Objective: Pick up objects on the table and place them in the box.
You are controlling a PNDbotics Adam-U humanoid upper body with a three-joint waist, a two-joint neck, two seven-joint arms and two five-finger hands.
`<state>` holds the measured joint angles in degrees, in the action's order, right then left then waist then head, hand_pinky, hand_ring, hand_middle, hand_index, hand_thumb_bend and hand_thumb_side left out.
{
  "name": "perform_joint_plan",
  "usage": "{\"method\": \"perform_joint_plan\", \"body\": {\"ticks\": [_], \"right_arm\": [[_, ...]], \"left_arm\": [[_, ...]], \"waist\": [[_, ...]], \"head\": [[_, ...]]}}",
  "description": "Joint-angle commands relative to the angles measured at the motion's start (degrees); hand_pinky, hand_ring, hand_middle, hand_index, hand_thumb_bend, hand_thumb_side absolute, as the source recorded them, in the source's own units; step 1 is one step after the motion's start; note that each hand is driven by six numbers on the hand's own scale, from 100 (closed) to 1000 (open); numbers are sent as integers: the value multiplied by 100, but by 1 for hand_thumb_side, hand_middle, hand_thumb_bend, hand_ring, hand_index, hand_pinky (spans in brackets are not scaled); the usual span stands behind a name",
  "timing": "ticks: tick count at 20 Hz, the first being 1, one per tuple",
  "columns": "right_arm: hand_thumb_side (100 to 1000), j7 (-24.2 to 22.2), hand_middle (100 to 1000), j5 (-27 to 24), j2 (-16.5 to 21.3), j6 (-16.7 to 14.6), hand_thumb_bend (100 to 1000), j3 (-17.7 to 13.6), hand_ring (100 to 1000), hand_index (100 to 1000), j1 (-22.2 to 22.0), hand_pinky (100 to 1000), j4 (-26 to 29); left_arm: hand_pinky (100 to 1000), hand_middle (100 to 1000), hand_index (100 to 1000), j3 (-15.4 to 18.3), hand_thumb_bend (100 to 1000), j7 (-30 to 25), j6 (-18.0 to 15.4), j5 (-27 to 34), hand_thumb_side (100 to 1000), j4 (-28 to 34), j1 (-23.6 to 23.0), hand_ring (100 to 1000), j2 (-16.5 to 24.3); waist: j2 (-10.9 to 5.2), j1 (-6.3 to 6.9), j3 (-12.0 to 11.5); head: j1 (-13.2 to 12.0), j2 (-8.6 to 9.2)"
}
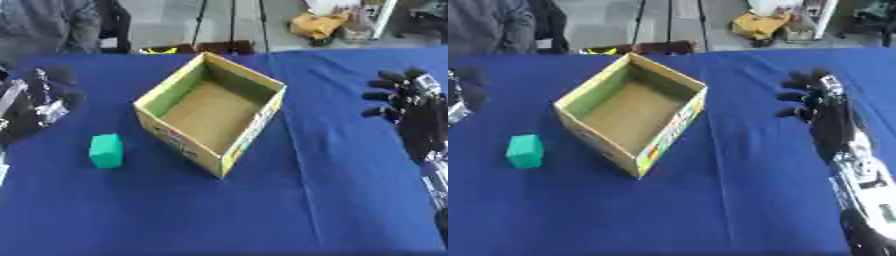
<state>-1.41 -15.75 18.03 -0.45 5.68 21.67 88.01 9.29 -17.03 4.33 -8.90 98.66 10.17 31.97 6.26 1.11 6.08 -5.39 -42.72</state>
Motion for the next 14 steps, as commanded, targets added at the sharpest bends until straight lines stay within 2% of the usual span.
{"method": "perform_joint_plan", "body": {"ticks": [1, 4, 9, 13, 14], "right_arm": [[1000, 2, 737, 3, 140, -1, 100, -30, 729, 853, 74, 566, 107], [1000, -7, 737, 5, 141, 2, 100, -20, 729, 853, 76, 566, 105], [1000, -20, 737, 7, 144, 6, 100, -7, 729, 853, 78, 566, 102], [1000, -32, 736, 7, 138, 8, 100, 1, 729, 853, 77, 566, 101], [1000, -34, 736, 7, 137, 9, 100, 2, 729, 853, 76, 566, 101]], "left_arm": [[617, 710, 821, -101, 775, -298, 145, -303, 540, 83, 82, 665, 525], [653, 743, 827, -335, 782, -579, 254, -585, 532, -77, 100, 709, 791], [667, 748, 826, -664, 781, -1043, 271, -1048, 503, -397, 183, 716, 1039], [668, 739, 823, -760, 689, -1404, 85, -1410, 459, -567, 274, 700, 1059], [672, 738, 822, -759, 637, -1493, 30, -1499, 444, -592, 299, 703, 1049]], "waist": [[-80, 10, 16], [-85, 15, 38], [-92, 20, 65], [-95, 23, 71], [-95, 22, 72]], "head": [[-15, 61], [-33, 73], [-57, 91], [-58, 96], [-55, 101]]}}
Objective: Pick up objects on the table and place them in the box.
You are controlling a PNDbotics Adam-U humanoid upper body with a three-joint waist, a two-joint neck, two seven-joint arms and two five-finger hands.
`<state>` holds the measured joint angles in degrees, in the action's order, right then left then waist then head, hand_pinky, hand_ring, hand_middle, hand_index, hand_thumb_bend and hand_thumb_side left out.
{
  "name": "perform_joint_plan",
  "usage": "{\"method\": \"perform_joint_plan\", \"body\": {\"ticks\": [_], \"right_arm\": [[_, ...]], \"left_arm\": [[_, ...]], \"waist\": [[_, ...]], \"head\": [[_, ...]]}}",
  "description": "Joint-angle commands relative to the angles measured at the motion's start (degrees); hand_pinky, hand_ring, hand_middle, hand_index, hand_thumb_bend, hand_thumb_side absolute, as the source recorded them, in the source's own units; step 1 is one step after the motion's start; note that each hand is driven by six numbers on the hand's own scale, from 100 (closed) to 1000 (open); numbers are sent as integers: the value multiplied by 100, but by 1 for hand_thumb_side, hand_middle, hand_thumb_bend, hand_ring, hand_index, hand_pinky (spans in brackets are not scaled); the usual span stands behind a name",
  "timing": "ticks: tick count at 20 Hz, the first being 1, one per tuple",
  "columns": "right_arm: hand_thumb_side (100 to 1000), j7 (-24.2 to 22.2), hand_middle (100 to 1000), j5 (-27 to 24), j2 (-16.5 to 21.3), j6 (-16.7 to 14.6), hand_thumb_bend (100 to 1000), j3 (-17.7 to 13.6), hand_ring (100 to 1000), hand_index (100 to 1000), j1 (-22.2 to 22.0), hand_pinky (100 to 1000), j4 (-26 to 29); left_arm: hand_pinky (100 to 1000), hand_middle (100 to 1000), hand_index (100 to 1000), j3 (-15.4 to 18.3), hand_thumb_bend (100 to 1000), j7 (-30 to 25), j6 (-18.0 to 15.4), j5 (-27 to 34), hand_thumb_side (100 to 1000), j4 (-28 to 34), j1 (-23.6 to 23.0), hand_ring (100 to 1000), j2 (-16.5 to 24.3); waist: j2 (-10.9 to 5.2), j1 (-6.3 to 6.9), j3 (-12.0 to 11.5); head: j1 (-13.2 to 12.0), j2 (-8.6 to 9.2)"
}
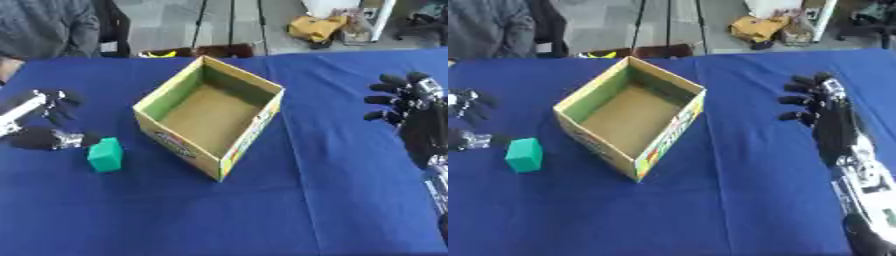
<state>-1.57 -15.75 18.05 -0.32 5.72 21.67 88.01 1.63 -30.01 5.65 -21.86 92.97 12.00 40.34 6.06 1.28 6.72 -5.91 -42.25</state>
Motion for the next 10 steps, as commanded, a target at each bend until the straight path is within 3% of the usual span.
{"method": "perform_joint_plan", "body": {"ticks": [1, 7, 10], "right_arm": [[1000, -19, 736, 7, 135, -5, 100, -4, 729, 853, 76, 566, 100], [1000, -29, 736, 3, 129, -3, 100, 3, 729, 852, 76, 566, 97], [1000, -35, 736, 5, 125, -1, 100, 6, 728, 852, 77, 566, 96]], "left_arm": [[675, 738, 822, 8, 616, -282, -159, -290, 438, -39, 143, 706, 202], [695, 737, 830, -38, 489, -697, -458, -846, 390, -132, 356, 720, 115], [701, 738, 829, -167, 467, -752, -595, -1144, 381, -260, 498, 724, 76]], "waist": [[-75, 2, 9], [-76, -3, 17], [-79, -7, 24]], "head": [[-2, 58], [-9, 77], [-18, 82]]}}
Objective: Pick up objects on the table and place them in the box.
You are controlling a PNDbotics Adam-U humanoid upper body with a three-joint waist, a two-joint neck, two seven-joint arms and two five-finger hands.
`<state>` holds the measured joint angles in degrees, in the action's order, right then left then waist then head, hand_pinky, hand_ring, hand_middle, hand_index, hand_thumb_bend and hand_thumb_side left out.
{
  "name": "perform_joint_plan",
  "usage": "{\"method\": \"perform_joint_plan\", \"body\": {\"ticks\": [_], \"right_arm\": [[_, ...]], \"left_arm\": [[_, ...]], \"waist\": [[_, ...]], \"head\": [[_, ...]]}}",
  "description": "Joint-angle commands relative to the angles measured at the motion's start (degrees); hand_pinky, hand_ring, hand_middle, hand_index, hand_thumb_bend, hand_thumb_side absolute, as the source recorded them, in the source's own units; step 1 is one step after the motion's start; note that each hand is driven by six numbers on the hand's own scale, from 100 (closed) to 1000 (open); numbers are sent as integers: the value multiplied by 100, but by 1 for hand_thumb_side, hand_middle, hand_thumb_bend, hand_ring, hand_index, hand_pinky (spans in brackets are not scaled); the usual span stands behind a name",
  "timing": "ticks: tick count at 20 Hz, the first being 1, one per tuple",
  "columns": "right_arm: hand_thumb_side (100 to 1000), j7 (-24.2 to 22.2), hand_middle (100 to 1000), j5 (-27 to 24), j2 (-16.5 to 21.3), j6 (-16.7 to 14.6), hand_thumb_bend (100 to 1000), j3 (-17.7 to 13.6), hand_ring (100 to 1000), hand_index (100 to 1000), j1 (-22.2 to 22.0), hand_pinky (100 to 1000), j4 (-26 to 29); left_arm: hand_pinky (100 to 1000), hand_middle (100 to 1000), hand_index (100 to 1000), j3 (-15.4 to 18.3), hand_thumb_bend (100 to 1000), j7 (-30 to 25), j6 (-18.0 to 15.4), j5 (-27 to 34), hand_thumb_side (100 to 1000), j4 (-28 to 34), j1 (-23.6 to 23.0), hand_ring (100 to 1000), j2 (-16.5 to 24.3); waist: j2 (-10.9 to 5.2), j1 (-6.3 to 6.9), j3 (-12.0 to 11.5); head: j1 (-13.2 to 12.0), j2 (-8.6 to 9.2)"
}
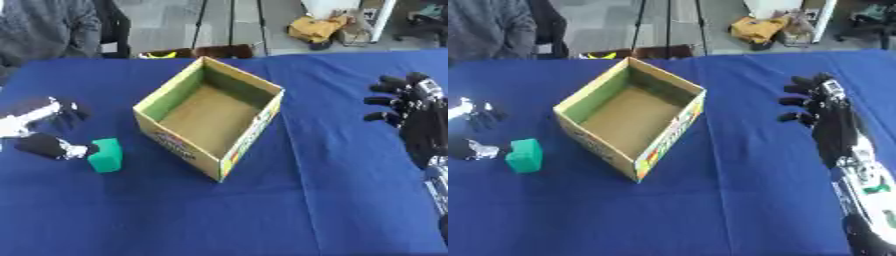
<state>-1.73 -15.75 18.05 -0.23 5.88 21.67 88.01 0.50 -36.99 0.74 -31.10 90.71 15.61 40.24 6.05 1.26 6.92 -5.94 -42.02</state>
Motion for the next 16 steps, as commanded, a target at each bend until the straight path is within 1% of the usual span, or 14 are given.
{"method": "perform_joint_plan", "body": {"ticks": [1, 7, 11, 16], "right_arm": [[1000, -21, 736, 5, 123, -10, 100, -8, 728, 852, 79, 566, 96], [1000, -33, 736, 5, 113, -7, 100, 0, 728, 852, 88, 566, 95], [1000, -39, 736, 6, 109, -4, 100, 6, 728, 852, 95, 566, 94], [1000, -44, 736, 8, 104, -2, 100, 9, 728, 851, 106, 566, 94]], "left_arm": [[706, 739, 828, -95, 453, -70, -146, -319, 374, -80, 181, 728, 70], [724, 740, 826, -293, 416, -54, -379, -926, 369, -361, 471, 738, -38], [726, 740, 825, -367, 412, 12, -502, -1338, 364, -531, 609, 739, -141], [724, 734, 823, -483, 396, -94, -736, -1844, 354, -740, 734, 734, -260]], "waist": [[-78, -8, 10], [-76, -24, 25], [-73, -34, 27], [-66, -54, 40]], "head": [[-18, 67], [-29, 105], [-39, 128], [-57, 156]]}}
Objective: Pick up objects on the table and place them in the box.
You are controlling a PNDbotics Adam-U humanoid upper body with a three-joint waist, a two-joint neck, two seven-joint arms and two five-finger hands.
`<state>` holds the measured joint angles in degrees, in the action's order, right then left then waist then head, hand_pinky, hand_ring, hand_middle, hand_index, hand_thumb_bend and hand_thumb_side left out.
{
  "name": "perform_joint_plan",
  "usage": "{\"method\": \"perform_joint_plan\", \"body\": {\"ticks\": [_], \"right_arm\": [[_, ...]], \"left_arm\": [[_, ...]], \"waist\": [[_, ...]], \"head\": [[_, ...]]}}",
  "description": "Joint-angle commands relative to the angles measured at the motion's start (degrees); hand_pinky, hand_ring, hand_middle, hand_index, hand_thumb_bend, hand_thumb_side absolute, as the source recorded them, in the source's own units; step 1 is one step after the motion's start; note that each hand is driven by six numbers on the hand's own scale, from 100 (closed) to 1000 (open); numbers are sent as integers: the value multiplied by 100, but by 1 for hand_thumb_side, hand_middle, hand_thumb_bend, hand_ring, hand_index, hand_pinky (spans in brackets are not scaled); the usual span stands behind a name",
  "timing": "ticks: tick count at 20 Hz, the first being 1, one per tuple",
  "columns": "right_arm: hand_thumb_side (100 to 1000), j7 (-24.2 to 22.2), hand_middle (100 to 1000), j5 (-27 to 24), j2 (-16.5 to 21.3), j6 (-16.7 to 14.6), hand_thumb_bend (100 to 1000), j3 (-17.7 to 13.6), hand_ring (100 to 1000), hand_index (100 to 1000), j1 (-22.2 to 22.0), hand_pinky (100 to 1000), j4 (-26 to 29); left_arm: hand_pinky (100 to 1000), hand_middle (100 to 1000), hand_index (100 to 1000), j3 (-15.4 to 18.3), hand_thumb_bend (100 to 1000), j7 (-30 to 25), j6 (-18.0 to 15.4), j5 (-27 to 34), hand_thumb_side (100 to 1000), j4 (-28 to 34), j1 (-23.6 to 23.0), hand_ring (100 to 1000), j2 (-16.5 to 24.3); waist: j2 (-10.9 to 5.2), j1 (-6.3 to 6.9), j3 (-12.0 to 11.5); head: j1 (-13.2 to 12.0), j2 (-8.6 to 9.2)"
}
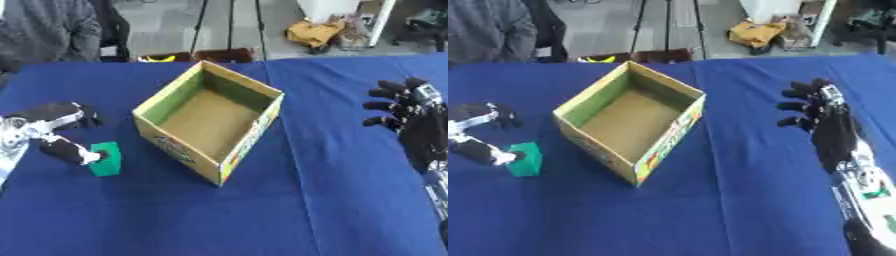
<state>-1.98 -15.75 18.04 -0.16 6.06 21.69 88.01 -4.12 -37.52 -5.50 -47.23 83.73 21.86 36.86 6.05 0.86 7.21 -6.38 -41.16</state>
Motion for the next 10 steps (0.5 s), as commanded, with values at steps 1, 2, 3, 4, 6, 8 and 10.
{"method": "perform_joint_plan", "body": {"ticks": [1, 2, 3, 4, 6, 8, 10], "right_arm": [[1000, -19, 736, 8, 105, -9, 100, -9, 728, 851, 106, 566, 94], [1000, -19, 736, 8, 104, -9, 100, -9, 728, 851, 107, 566, 94], [1000, -19, 736, 7, 102, -9, 100, -10, 728, 852, 108, 566, 94], [1000, -18, 736, 7, 101, -9, 100, -10, 728, 852, 109, 566, 94], [1000, -22, 736, 7, 97, -8, 100, -5, 728, 851, 112, 566, 95], [1000, -23, 736, 9, 96, -8, 100, -5, 728, 851, 115, 566, 96], [1000, -19, 736, 10, 100, -8, 100, -8, 728, 851, 114, 566, 96]], "left_arm": [[724, 732, 823, -40, 386, -64, -159, -334, 350, -83, 128, 733, 58], [723, 731, 822, -57, 383, -83, -207, -436, 348, -121, 145, 732, 37], [722, 731, 822, -73, 380, -95, -255, -538, 346, -159, 160, 731, 13], [722, 730, 822, -83, 372, -96, -300, -640, 344, -195, 173, 730, -12], [721, 728, 822, -100, 365, -82, -383, -834, 340, -269, 196, 729, -63], [722, 728, 823, -111, 394, -73, -469, -1018, 341, -351, 209, 729, -112], [725, 730, 824, -113, 418, -77, -555, -1112, 343, -411, 213, 731, -137]], "waist": [[-65, -18, 13], [-64, -21, 13], [-64, -22, 13], [-63, -23, 12], [-61, -26, 11], [-57, -28, 14], [-54, -29, 19]], "head": [[-18, 75], [-23, 80], [-28, 86], [-31, 90], [-32, 97], [-34, 102], [-35, 102]]}}
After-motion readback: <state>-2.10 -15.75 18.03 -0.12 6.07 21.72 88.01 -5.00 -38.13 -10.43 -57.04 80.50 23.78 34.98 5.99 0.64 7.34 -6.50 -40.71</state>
